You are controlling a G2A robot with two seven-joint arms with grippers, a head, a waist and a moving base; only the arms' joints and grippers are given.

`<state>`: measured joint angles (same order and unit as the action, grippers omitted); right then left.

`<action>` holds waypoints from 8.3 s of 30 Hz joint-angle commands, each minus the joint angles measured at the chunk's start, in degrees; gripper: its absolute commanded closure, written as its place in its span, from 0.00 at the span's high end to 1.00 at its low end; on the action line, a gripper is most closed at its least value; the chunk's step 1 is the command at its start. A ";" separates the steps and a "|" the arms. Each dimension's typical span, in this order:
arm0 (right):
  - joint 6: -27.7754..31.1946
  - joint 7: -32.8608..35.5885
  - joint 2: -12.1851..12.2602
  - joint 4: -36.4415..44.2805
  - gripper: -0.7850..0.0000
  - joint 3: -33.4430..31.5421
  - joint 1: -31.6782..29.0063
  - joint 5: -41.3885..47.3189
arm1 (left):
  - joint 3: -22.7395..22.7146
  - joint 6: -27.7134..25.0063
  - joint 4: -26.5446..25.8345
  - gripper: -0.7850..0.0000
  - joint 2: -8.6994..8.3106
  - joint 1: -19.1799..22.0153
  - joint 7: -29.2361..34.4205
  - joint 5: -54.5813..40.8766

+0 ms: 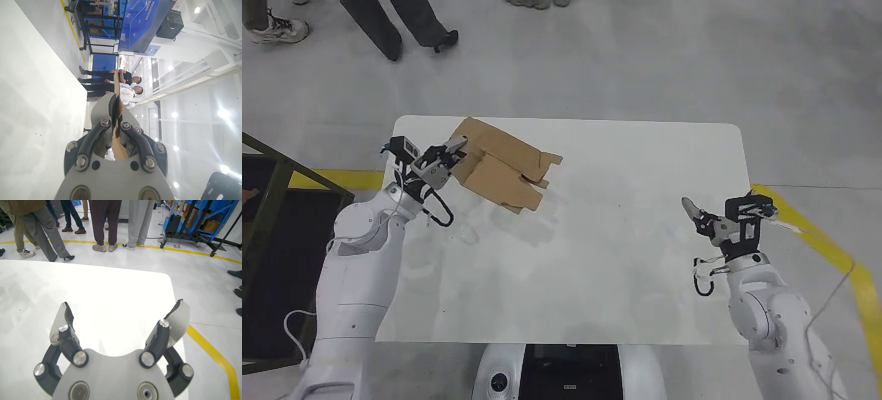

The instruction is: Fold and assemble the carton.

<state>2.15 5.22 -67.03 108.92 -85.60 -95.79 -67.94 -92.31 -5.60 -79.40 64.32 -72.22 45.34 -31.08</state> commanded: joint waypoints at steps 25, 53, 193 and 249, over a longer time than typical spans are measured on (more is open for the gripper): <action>12.00 19.66 -1.54 3.08 1.00 6.26 4.89 49.88 | 7.64 -1.62 8.39 0.00 1.13 7.48 6.25 -5.89; 14.72 13.74 -6.23 -10.09 1.00 28.60 22.22 66.23 | 13.69 -4.25 10.24 0.00 2.15 10.76 7.02 -4.30; 18.50 40.54 -8.05 -18.02 1.00 16.65 20.78 87.74 | 11.99 11.89 2.48 0.00 -3.16 14.95 42.66 6.76; -2.10 -3.59 -9.85 -6.09 0.00 25.48 19.23 72.60 | 15.84 -6.91 -7.74 1.00 -2.91 4.14 -2.01 -0.10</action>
<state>0.48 2.78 -76.77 102.75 -60.46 -76.58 5.11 -76.55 -12.18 -86.82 61.40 -68.01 43.70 -32.14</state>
